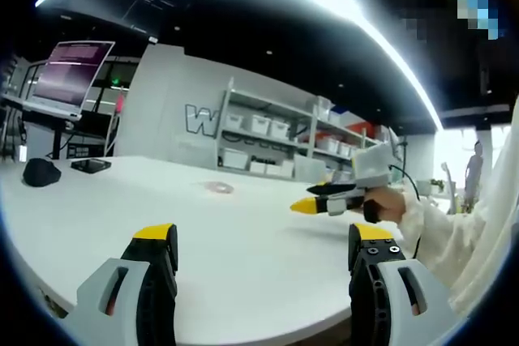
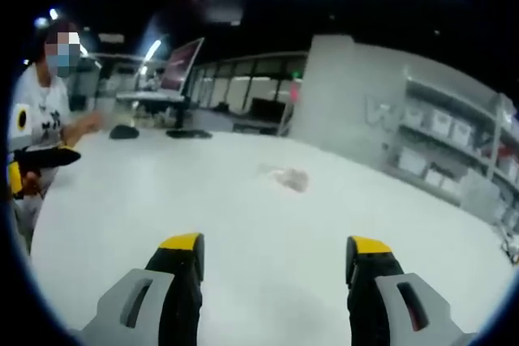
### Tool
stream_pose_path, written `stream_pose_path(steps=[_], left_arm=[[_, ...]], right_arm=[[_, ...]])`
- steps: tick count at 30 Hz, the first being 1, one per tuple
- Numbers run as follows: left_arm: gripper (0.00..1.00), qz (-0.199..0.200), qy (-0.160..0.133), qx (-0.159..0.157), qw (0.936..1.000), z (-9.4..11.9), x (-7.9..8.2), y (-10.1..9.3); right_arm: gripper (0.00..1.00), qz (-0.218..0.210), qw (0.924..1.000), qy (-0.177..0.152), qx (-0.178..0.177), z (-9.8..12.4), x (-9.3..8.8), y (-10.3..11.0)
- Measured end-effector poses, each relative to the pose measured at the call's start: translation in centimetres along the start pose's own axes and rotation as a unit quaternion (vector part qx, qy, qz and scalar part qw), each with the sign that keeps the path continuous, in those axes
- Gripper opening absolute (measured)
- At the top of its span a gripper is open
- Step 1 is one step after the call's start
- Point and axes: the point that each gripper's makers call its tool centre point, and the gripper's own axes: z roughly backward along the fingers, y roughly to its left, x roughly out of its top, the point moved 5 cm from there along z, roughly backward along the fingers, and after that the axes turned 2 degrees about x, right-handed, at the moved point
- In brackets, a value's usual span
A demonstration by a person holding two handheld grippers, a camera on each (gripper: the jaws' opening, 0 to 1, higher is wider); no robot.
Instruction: Open the resealable bag by pulling the two sides of the seal apart until the entire bag opening is separated and visibly accessible.
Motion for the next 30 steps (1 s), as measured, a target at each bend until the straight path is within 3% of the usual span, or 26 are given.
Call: stream_pose_path(steps=[15,30], left_arm=[[0.85,0.002,0.001,-0.003,1.0000,0.9,0.0,-0.2],[0.85,0.001,-0.003,-0.005,1.0000,0.8,0.2,-0.3]], right_arm=[[0.71,0.004,1.0000,0.003,0.006,-0.9,0.7,0.2],[0.71,0.047,0.9987,0.017,0.010,-2.3,1.3,0.7]])
